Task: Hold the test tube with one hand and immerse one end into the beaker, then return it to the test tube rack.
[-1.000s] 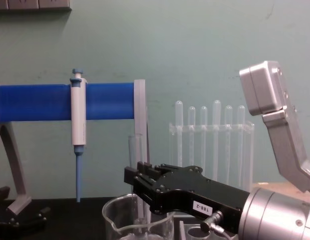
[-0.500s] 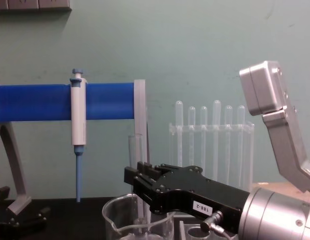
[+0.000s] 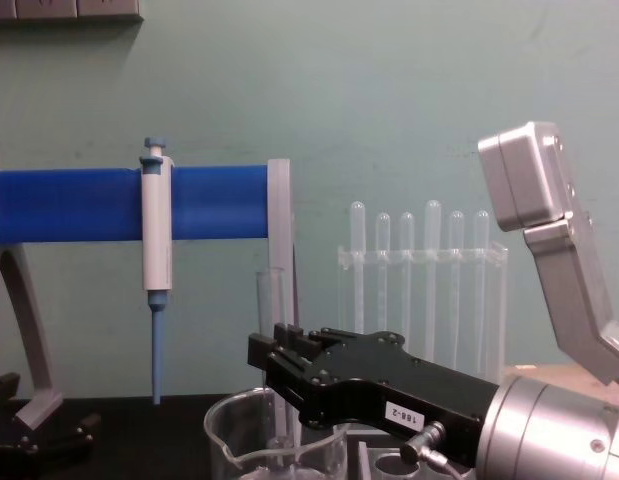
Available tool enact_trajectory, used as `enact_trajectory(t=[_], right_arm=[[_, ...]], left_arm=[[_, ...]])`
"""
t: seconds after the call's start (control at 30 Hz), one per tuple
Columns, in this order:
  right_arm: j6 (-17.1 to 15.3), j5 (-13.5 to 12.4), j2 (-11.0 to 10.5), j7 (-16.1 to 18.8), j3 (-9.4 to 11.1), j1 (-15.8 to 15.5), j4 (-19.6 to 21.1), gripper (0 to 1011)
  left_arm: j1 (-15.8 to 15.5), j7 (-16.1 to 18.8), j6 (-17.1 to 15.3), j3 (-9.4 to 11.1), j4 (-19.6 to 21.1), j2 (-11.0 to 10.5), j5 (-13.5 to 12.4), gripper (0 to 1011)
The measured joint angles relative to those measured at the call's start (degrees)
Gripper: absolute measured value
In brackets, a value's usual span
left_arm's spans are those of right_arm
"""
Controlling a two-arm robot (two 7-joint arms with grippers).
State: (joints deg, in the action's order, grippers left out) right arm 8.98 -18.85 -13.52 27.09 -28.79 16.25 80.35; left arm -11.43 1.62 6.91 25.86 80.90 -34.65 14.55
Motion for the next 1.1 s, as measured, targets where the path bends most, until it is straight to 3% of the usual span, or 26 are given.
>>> enact_trajectory(t=[0.4,0.6,0.8,0.93,1.0,1.1], right_arm=[[-0.4,0.3,-0.2,-0.3,0.2,-0.2,1.6,222],[-2.2,-0.5,-1.4,-0.9,1.7,-1.0,7.7,222],[-5.0,-3.2,-3.9,-1.8,4.5,-2.0,17.0,222],[-6.1,-4.2,-5.2,-2.6,5.8,-2.7,20.4,222],[-7.2,-4.6,-7.1,-3.6,7.1,-4.2,24.0,222],[-7.9,-4.6,-8.8,-4.3,8.2,-5.7,26.2,222]], left_arm=[[0.0,0.0,0.0,0.0,0.0,0.0,0.0,1000],[0.0,0.0,0.0,0.0,0.0,0.0,0.0,1000],[0.0,0.0,0.0,0.0,0.0,0.0,0.0,1000],[0.0,0.0,0.0,0.0,0.0,0.0,0.0,1000],[0.0,0.0,0.0,0.0,0.0,0.0,0.0,1000],[0.0,0.0,0.0,0.0,0.0,0.0,0.0,1000]])
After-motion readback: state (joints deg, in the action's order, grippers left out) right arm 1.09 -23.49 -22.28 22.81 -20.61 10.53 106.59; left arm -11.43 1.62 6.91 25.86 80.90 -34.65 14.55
